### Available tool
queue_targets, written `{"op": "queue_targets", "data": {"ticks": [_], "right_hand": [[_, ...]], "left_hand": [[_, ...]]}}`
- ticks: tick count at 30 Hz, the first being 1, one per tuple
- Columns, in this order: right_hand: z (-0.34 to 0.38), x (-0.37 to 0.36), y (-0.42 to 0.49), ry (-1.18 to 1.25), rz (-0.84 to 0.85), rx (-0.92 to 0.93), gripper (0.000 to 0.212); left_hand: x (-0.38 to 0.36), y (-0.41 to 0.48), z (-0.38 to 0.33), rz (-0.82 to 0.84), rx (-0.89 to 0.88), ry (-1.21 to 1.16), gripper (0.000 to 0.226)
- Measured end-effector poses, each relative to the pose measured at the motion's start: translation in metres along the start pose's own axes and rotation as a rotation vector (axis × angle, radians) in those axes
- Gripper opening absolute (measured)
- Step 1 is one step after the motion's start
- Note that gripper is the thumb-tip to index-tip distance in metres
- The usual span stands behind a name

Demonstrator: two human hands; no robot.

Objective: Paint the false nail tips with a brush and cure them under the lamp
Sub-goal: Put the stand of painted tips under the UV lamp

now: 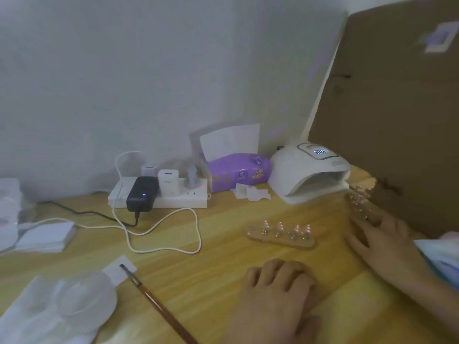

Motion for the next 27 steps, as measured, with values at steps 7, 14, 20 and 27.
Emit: {"op": "queue_targets", "data": {"ticks": [7,14,20,27], "right_hand": [[0.009,-0.002,0.019,0.022,-0.023,-0.021,0.048],[0.008,0.003,0.034,-0.015,-0.014,-0.073,0.045],[0.012,-0.002,0.035,0.079,-0.058,0.047,0.05],[0.002,-0.005,0.032,0.142,-0.059,0.381,0.065]], "left_hand": [[0.0,-0.001,-0.001,0.05,0.002,0.036,0.051],[0.001,-0.002,-0.002,0.09,-0.004,0.042,0.05],[0.0,-0.001,-0.001,0.066,-0.003,0.057,0.048],[0.005,0.0,-0.004,0.022,-0.027,0.051,0.046]]}}
Point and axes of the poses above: each hand's wrist, its own y-axis towards the middle knuckle, its own x-axis out of the back of the hand, z = x × y, the point moved 8 cm from there along y, towards the middle knuckle, and after that the axes turned 14 degrees about x, right-handed, at the moved point
